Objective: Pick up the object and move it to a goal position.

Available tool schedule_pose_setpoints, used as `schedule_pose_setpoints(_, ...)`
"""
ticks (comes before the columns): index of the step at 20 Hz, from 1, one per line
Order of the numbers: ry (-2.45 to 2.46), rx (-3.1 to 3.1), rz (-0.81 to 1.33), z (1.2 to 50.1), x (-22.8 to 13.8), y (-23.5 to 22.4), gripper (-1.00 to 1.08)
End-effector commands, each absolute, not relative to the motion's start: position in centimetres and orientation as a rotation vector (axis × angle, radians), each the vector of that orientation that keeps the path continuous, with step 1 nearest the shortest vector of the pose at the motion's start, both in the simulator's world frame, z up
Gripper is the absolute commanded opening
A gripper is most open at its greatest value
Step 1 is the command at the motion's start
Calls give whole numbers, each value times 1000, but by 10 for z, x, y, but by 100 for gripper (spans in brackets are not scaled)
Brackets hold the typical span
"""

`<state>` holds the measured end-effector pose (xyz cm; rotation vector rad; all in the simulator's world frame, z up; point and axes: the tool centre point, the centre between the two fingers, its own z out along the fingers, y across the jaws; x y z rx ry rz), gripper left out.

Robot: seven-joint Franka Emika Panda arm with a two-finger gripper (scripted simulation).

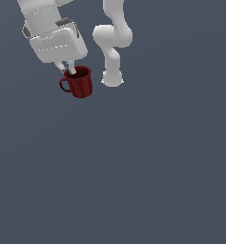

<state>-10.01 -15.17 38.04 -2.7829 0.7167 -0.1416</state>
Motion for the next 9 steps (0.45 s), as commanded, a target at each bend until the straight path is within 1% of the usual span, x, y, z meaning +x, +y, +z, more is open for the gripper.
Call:
schedule_pose_setpoints(1, 714, -2782, -145, 392, -99, -158, -100)
schedule_pose_setpoints(9, 713, -2781, -145, 403, -96, -166, -100)
